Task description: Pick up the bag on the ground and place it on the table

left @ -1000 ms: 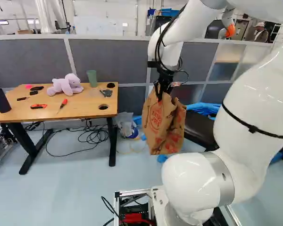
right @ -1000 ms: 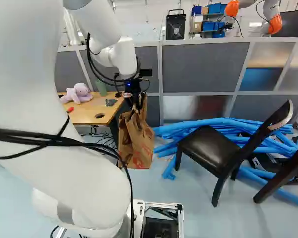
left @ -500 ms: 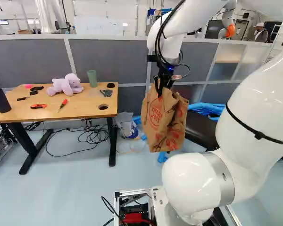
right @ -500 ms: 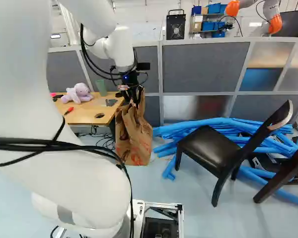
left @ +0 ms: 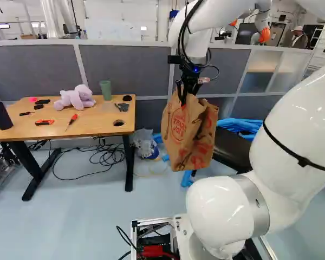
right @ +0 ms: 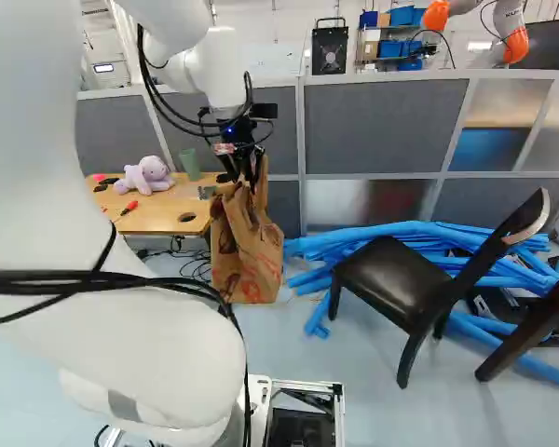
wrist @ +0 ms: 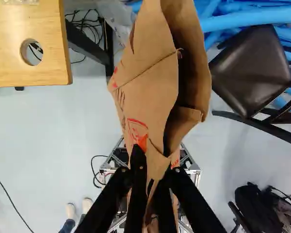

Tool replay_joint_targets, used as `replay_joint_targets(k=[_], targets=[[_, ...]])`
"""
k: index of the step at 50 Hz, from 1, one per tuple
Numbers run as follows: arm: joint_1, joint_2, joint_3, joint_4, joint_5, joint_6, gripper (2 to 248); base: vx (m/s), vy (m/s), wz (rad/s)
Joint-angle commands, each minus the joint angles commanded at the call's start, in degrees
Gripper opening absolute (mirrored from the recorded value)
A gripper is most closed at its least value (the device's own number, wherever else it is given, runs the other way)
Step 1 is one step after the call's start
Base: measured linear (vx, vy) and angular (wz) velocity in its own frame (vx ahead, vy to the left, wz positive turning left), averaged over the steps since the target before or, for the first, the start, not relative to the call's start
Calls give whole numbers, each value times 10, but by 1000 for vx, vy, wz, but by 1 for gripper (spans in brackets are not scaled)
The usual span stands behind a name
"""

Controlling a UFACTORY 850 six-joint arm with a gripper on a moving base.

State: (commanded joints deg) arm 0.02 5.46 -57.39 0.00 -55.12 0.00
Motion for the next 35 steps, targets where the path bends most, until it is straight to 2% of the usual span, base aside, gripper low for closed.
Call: replay_joint_targets(k=[35], targets=[[5,-1,-66,0,-51,0,25,0,0,0]])
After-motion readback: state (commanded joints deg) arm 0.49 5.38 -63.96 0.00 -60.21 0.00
